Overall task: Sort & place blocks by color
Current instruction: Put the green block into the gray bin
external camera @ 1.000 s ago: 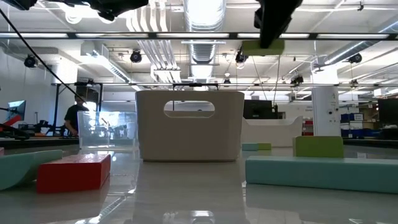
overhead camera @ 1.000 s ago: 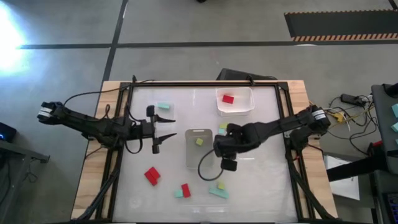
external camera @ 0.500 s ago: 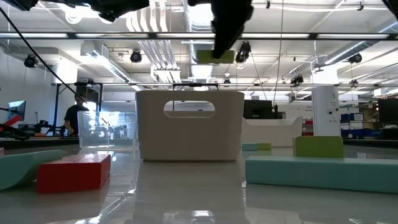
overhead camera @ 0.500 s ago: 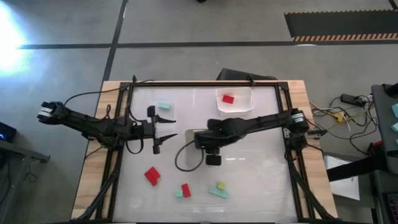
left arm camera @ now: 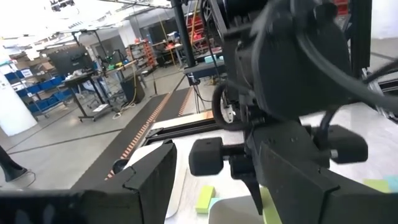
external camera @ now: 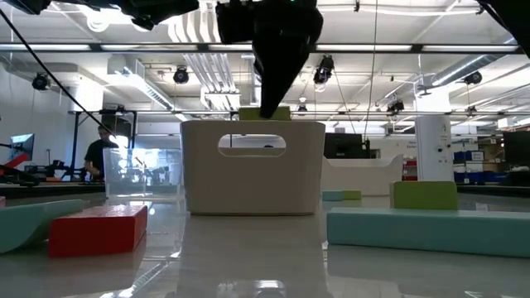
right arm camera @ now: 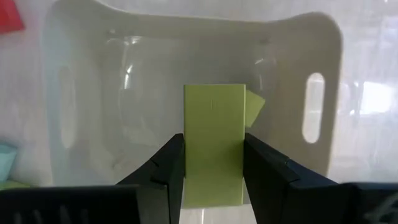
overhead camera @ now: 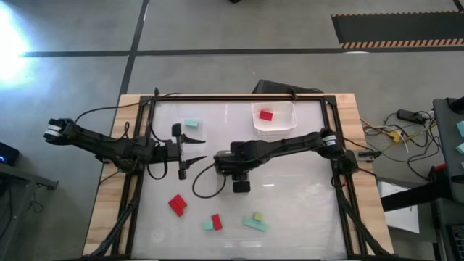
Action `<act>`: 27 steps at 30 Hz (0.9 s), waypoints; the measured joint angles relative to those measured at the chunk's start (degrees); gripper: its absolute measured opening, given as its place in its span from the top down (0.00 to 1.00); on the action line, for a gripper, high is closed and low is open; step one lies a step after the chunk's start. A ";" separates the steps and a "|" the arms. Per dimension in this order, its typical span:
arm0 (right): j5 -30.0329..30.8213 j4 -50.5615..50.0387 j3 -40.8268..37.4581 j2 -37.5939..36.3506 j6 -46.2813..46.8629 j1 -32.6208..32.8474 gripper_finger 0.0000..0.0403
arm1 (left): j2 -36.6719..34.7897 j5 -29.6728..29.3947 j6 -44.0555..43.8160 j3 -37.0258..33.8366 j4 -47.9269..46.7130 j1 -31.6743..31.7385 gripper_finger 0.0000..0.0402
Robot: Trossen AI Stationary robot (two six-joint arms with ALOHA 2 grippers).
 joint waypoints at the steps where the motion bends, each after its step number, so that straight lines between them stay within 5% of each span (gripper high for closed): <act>1: 0.00 0.78 -0.53 0.16 -0.02 0.00 0.71 | 0.00 0.00 -0.09 0.00 0.00 0.00 0.47; 27: -4.51 22.74 -17.75 -0.20 -1.92 -0.83 0.71 | -0.09 0.04 -0.76 0.04 0.04 0.07 0.47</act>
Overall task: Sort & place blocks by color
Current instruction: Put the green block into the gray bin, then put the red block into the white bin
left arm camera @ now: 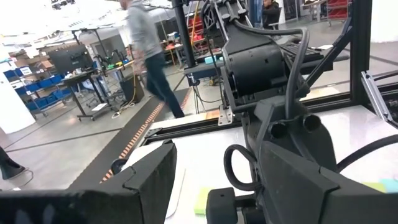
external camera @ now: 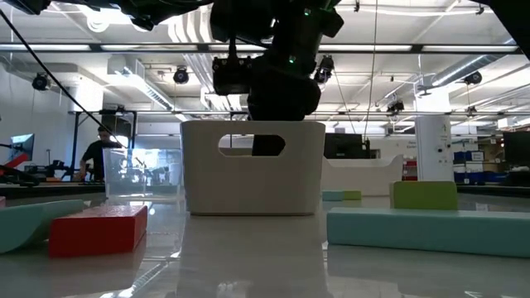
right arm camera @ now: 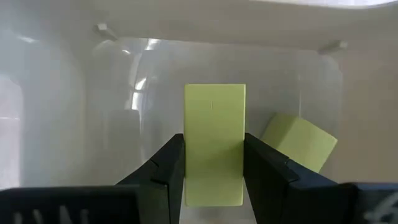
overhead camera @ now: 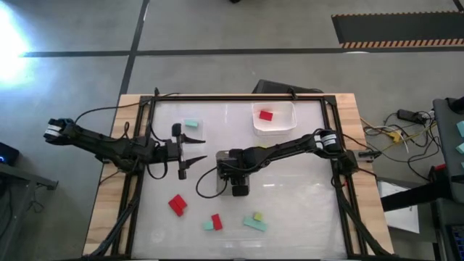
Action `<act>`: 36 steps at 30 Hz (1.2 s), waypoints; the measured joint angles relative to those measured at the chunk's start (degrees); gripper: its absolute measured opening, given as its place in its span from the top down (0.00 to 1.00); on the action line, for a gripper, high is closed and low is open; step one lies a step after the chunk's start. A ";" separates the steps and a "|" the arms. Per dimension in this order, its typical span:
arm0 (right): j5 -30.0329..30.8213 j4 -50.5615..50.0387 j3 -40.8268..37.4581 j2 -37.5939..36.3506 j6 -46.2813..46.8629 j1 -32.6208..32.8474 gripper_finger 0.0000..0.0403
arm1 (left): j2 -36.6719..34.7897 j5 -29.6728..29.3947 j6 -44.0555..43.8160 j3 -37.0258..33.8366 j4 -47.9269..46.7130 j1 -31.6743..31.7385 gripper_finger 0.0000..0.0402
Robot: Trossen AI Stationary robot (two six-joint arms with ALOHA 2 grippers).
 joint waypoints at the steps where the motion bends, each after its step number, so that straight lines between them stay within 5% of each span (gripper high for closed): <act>1: 0.02 0.05 -0.30 0.00 -0.03 0.00 0.71 | 0.00 -0.02 0.00 0.00 0.00 0.00 0.47; 10: 0.02 -0.17 -0.58 -0.13 0.34 0.04 0.50 | 0.00 -0.02 0.03 0.02 0.00 0.00 0.47; 21: 0.48 -3.71 -1.81 -6.96 -0.12 1.94 0.54 | 0.22 -0.02 -0.19 0.02 0.09 0.00 0.47; 30: 4.63 12.62 -20.90 -22.96 2.36 4.44 0.63 | 2.58 -0.02 -2.08 0.39 1.99 -0.02 0.47; 36: 14.57 26.96 -35.03 -33.04 4.12 7.23 0.69 | 6.01 -0.02 -4.77 2.09 2.43 -0.02 0.47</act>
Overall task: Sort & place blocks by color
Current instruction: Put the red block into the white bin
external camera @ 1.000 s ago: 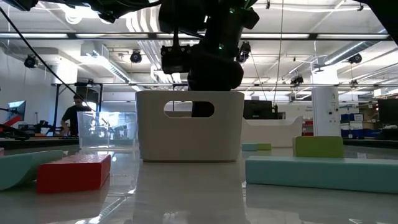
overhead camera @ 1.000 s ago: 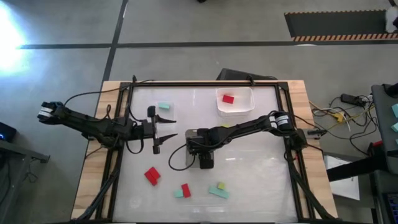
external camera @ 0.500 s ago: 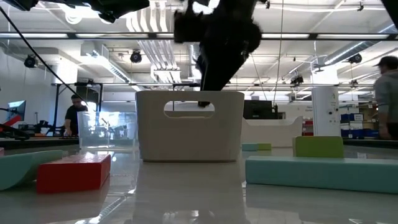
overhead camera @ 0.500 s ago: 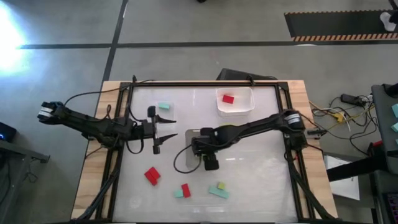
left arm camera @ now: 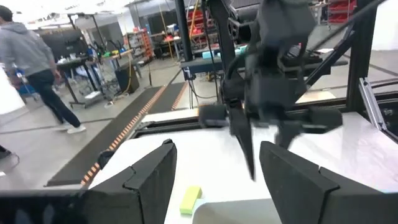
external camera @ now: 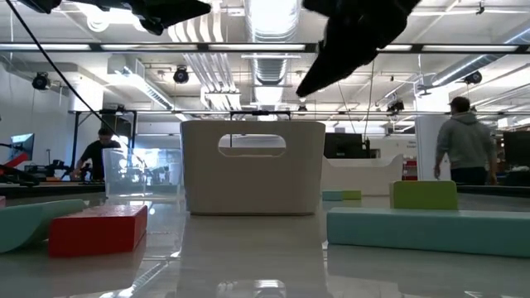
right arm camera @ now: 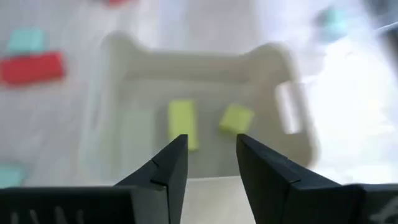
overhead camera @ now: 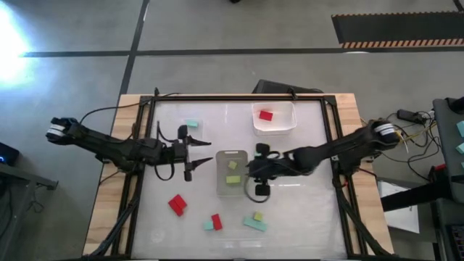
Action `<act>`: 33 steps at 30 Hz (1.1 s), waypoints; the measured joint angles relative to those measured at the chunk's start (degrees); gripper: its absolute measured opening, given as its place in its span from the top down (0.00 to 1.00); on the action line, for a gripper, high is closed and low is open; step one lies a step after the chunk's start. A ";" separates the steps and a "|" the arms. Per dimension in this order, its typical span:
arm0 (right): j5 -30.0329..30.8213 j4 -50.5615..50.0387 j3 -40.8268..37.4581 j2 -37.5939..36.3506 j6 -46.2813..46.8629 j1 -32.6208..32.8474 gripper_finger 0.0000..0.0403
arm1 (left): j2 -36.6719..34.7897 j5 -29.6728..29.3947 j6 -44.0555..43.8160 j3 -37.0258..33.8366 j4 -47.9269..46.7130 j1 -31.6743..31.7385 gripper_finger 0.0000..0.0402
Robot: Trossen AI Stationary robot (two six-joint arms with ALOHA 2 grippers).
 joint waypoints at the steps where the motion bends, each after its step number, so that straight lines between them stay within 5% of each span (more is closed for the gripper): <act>1: 2.47 2.38 -1.98 -1.75 0.34 0.53 0.70 | 0.79 0.00 -0.26 0.42 0.55 0.00 0.47; 4: 6.91 9.27 -7.76 -6.77 -0.47 2.23 0.72 | 3.26 0.00 -2.56 1.74 2.13 0.00 0.47; 16: 7.05 15.47 -19.77 -24.14 -4.16 7.18 0.83 | 13.67 -0.71 -16.13 7.30 -4.69 -3.46 0.47; 22: 7.03 19.47 -23.33 -27.26 -6.93 7.55 0.86 | 19.00 -0.76 -28.75 16.31 -30.78 -6.54 0.47; 27: 7.02 22.30 -25.72 -27.43 -7.71 7.53 0.86 | 24.30 6.48 -36.59 23.36 -55.05 -9.11 0.47; 33: 7.05 22.35 -26.66 -27.38 -5.94 7.53 0.86 | 27.93 15.43 -37.84 24.62 -63.51 -12.06 0.50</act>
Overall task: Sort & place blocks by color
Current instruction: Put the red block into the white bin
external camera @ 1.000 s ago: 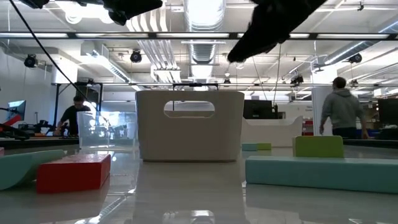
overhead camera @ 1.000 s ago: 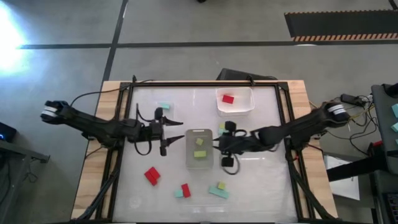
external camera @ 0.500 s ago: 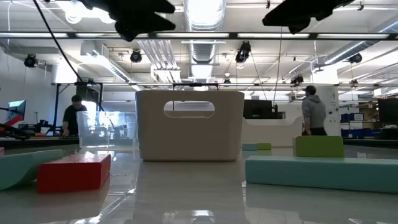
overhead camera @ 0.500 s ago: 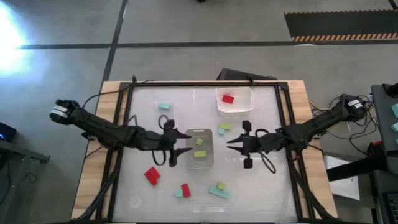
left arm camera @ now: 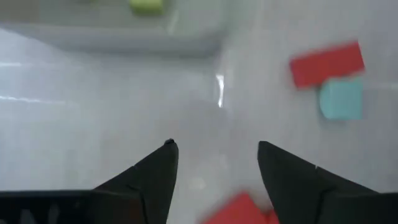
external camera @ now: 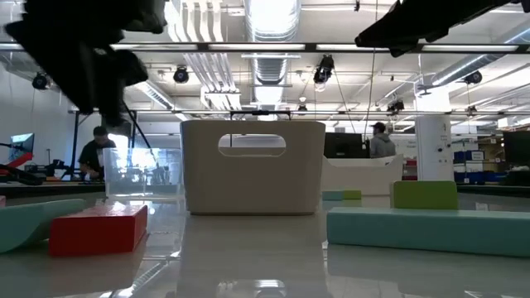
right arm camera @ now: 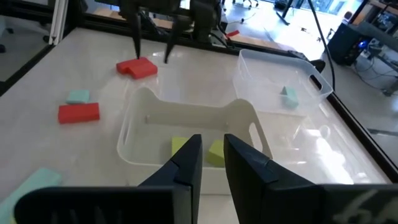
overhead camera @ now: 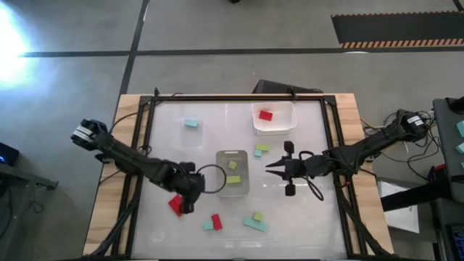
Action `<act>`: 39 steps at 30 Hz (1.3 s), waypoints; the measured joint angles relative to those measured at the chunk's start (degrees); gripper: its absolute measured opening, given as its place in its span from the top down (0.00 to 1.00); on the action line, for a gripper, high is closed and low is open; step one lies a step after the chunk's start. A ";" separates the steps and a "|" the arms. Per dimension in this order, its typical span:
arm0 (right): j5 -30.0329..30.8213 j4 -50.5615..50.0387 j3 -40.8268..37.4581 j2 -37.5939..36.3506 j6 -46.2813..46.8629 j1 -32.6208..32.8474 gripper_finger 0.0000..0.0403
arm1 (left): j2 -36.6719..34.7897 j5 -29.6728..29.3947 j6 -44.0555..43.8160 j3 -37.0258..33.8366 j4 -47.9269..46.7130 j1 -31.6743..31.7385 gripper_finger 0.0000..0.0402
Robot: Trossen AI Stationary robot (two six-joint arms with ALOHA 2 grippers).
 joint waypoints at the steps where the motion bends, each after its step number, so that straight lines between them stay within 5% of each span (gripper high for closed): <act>1: 0.00 0.00 -0.03 0.00 0.10 0.00 0.86 | 0.33 1.48 0.43 -0.15 0.12 -0.50 0.53; 9: 0.00 -0.01 -0.05 0.00 0.16 0.00 0.86 | 3.87 10.38 3.47 -0.67 -5.89 -4.03 0.97; 21: 0.00 -0.03 -0.33 0.00 0.30 0.00 0.86 | 8.37 13.29 3.77 -4.85 -3.70 -4.10 1.00; 29: 0.00 0.00 -0.33 0.00 0.30 0.00 0.86 | 7.91 4.63 1.92 -6.45 -1.83 -2.59 1.00; 39: 0.00 0.00 -0.33 0.00 0.76 -0.02 0.86 | 6.48 6.39 5.09 -6.67 -1.88 -2.39 1.00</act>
